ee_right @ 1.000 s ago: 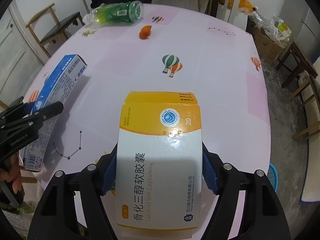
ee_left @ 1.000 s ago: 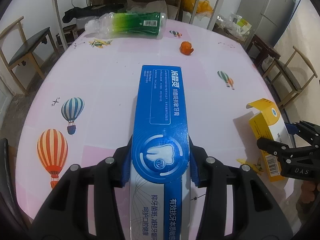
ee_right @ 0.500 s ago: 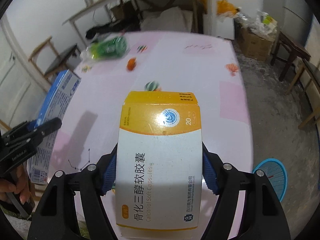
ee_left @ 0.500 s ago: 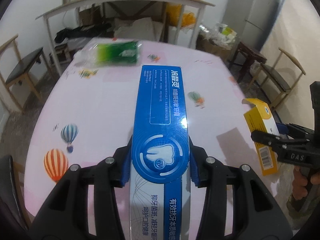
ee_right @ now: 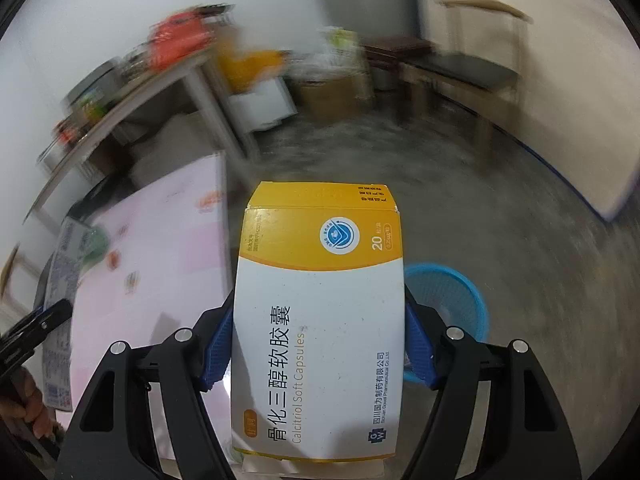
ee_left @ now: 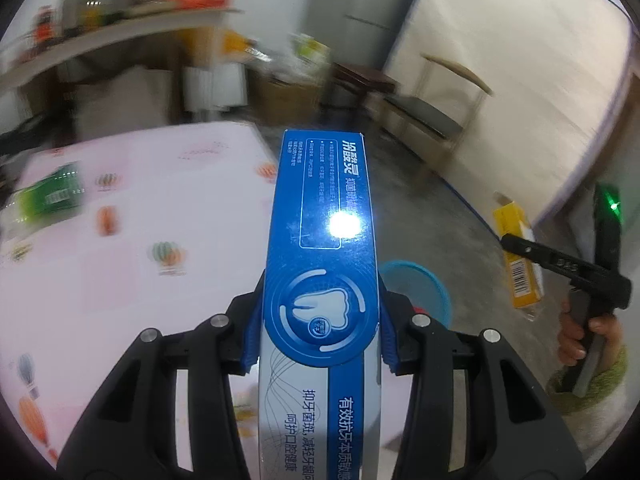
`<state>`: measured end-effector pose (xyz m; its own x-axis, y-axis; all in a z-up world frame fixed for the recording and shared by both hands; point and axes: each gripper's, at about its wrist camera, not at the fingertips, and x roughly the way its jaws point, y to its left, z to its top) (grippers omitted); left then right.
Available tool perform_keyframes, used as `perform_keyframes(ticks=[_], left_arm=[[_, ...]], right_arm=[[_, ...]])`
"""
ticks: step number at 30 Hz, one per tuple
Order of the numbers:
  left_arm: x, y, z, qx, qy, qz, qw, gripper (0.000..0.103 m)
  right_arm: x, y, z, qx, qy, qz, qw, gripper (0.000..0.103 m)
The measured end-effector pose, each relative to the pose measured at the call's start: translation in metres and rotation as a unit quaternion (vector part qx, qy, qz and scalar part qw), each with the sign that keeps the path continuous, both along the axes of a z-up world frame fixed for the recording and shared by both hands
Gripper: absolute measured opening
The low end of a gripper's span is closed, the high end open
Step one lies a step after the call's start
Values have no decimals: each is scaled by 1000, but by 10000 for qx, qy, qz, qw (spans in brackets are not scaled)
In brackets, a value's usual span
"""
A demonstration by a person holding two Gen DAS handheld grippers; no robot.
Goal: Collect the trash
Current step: 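Carry both boxes over the wastebasket and open both tools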
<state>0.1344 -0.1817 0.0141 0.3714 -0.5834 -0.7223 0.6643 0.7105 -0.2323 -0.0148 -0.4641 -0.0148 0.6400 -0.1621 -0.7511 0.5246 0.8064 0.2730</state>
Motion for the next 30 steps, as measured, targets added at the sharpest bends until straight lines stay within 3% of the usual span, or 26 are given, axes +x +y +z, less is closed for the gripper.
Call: perform_keyframes(ticks=[5, 10, 13, 17, 19, 24, 30], left_arm=[[-12, -82, -28, 228, 662, -856, 9939, 44], [-17, -160, -64, 575, 1429, -1301, 9795, 44], [-18, -202, -87, 776, 1772, -1424, 9707, 44], [-18, -255, -105, 819, 1642, -1473, 9719, 46], [-14, -274, -112, 829, 1600, -1422, 9733, 64], [9, -262, -116, 543, 2040, -1102, 9712, 67], [10, -231, -102, 371, 1913, -970, 9760, 67]], right_arm=[[-53, -56, -63, 843, 362, -915, 9916, 70], [-72, -88, -134, 1837, 640, -1276, 9726, 70], [-70, -102, -165, 2155, 722, -1404, 9636, 70], [-51, -126, -192, 2405, 609, -1593, 9556, 71], [-38, -142, -206, 2420, 596, -1678, 9538, 78], [1, -166, -258, 2504, 947, -1661, 9491, 81], [4, -164, -279, 2404, 1181, -1746, 9475, 81]])
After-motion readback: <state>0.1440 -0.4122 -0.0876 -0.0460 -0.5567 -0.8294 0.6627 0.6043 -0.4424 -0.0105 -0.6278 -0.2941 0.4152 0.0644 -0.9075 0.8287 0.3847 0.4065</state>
